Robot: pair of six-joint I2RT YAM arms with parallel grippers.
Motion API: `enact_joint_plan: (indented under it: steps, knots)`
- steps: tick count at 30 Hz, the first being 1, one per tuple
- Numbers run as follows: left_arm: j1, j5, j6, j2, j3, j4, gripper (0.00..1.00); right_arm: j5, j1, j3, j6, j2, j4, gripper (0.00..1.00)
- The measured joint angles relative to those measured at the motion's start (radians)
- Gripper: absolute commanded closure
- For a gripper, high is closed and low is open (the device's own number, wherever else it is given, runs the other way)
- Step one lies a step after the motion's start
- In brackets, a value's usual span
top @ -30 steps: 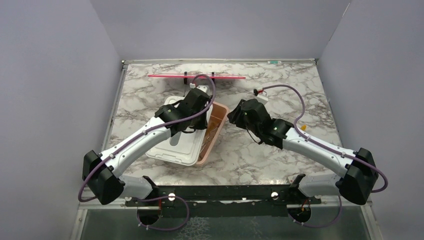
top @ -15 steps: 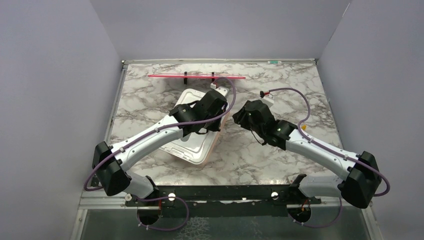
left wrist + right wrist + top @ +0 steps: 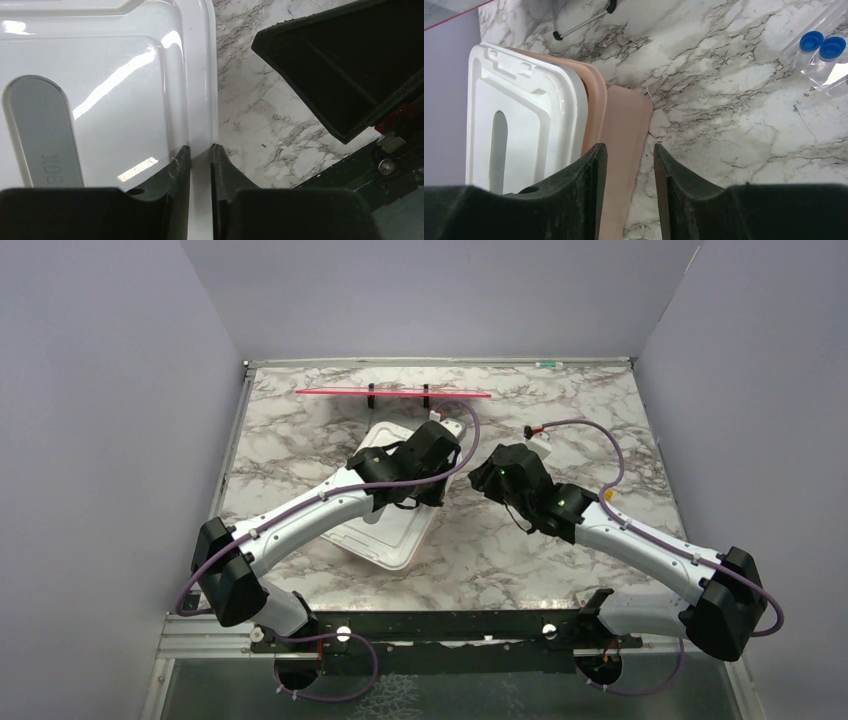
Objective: Organize the chemistry lab equipment
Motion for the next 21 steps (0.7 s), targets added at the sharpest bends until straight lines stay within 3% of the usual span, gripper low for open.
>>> enact_joint_plan:
  steps: [1, 4, 14, 21]
  knots:
    - [0.000, 0.000, 0.001, 0.000, 0.002, 0.000, 0.62, 0.000, 0.000, -0.003, 0.000, -0.004, 0.001, 0.56]
    - [0.000, 0.005, -0.002, 0.000, 0.020, 0.005, 0.51, -0.001, 0.000, -0.016, -0.006, -0.016, 0.012, 0.53]
    - [0.000, -0.010, 0.001, -0.082, 0.035, 0.023, 0.38, -0.072, 0.000, -0.057, -0.111, -0.092, 0.137, 0.43]
    - [0.099, -0.098, -0.020, -0.243, -0.096, 0.058, 0.22, -0.238, 0.000, -0.006, -0.215, 0.025, 0.181, 0.31]
